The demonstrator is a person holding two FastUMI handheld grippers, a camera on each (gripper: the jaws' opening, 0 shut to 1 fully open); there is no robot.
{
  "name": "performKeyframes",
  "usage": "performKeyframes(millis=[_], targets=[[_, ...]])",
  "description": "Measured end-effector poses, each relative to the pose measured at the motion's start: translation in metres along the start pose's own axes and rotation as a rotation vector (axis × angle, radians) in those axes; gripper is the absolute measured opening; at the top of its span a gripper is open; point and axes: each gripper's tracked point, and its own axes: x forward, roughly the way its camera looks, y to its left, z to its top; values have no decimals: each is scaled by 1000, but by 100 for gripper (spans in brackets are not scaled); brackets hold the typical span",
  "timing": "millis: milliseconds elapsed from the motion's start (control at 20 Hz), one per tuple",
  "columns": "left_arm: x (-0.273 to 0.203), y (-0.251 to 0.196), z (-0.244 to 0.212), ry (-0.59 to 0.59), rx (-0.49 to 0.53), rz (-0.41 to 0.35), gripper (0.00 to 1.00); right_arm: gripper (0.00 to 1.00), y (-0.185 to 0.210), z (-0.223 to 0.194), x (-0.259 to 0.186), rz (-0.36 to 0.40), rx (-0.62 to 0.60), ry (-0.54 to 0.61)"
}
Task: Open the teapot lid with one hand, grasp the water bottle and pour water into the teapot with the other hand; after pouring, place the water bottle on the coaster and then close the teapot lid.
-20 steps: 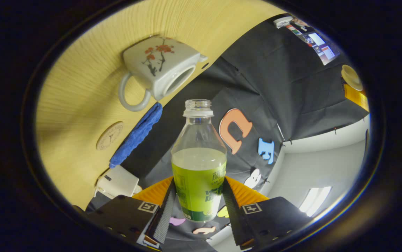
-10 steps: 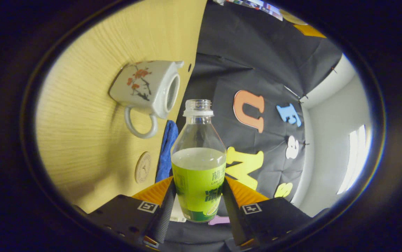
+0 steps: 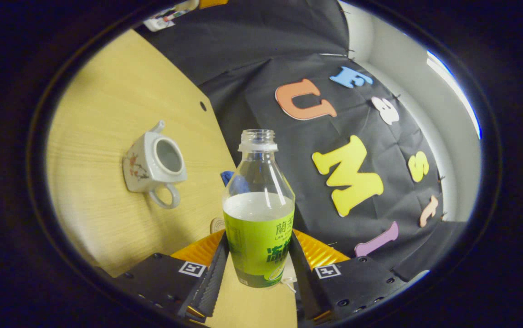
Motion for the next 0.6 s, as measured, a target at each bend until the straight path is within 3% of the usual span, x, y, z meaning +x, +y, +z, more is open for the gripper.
performKeyframes(millis=[350, 600], targets=[[7, -9, 4, -27, -17, 0, 5, 71, -29, -8, -21, -8, 324, -25], [18, -18, -8, -8, 3, 20, 5, 71, -47, -20, 2, 27, 629, -4]])
